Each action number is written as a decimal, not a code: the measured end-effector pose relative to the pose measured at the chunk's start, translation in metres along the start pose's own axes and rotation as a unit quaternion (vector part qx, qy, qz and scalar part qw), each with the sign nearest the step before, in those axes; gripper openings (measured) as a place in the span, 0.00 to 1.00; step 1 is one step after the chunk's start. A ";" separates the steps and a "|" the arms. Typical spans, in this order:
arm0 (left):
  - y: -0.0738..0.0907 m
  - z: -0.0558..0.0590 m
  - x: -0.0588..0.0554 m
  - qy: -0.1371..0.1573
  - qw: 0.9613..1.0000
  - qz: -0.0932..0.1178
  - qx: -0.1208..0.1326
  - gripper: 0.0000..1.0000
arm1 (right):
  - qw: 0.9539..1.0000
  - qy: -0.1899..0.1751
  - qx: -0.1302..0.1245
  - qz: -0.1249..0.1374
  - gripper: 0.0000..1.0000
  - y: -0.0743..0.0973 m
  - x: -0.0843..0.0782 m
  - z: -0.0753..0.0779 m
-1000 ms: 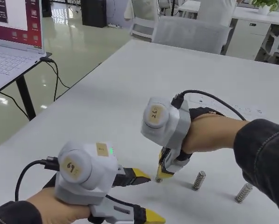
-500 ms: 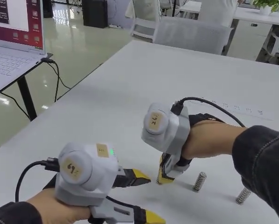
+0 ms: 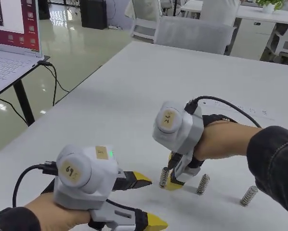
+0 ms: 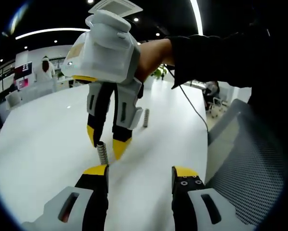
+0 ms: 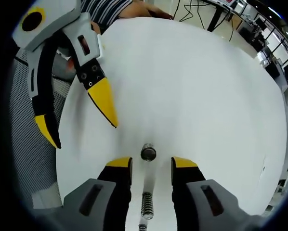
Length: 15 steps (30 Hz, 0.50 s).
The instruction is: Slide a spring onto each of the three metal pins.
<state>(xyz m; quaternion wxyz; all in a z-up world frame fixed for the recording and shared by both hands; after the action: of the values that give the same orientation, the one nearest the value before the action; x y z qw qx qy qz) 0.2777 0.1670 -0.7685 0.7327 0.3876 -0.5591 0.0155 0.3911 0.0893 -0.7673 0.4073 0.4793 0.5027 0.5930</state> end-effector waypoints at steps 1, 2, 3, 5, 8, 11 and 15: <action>0.000 0.000 0.000 0.000 1.000 -0.001 0.000 0.47 | 1.000 -0.004 0.001 0.005 0.35 0.001 -0.001 0.000; 0.000 0.000 0.000 0.000 1.000 -0.001 0.000 0.47 | 1.000 -0.013 0.005 0.017 0.37 0.004 -0.003 -0.002; 0.000 0.000 0.000 0.000 1.000 -0.002 0.000 0.47 | 1.000 -0.016 0.006 0.021 0.37 0.005 -0.004 -0.002; 0.000 -0.001 0.000 0.000 1.000 -0.002 0.001 0.48 | 0.999 -0.022 0.000 0.029 0.39 0.008 -0.009 -0.001; 0.000 -0.002 0.001 0.001 1.000 -0.003 0.002 0.49 | 0.998 -0.037 -0.007 0.043 0.44 0.012 -0.016 0.000; 0.000 -0.003 0.002 -0.001 1.000 -0.004 0.003 0.49 | 0.997 -0.048 -0.014 0.052 0.47 0.016 -0.026 -0.001; 0.000 -0.006 0.003 0.000 1.000 -0.005 0.005 0.51 | 0.995 -0.063 -0.022 0.070 0.49 0.022 -0.038 -0.004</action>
<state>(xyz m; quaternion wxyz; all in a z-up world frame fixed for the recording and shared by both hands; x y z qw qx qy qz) 0.2842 0.1693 -0.7665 0.7308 0.3943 -0.5570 0.0148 0.3953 0.0485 -0.7519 0.4056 0.5407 0.4282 0.5997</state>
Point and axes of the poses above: the centre of the closed fingertips' face, and the gripper's own axes: y roughly backward along the fingers, z roughly to its right, x roughly out of its top, the point moved 8 cm from there along y, roughly backward along the fingers, and after that the axes turned 7 degrees about -z, right-handed, at the moved point
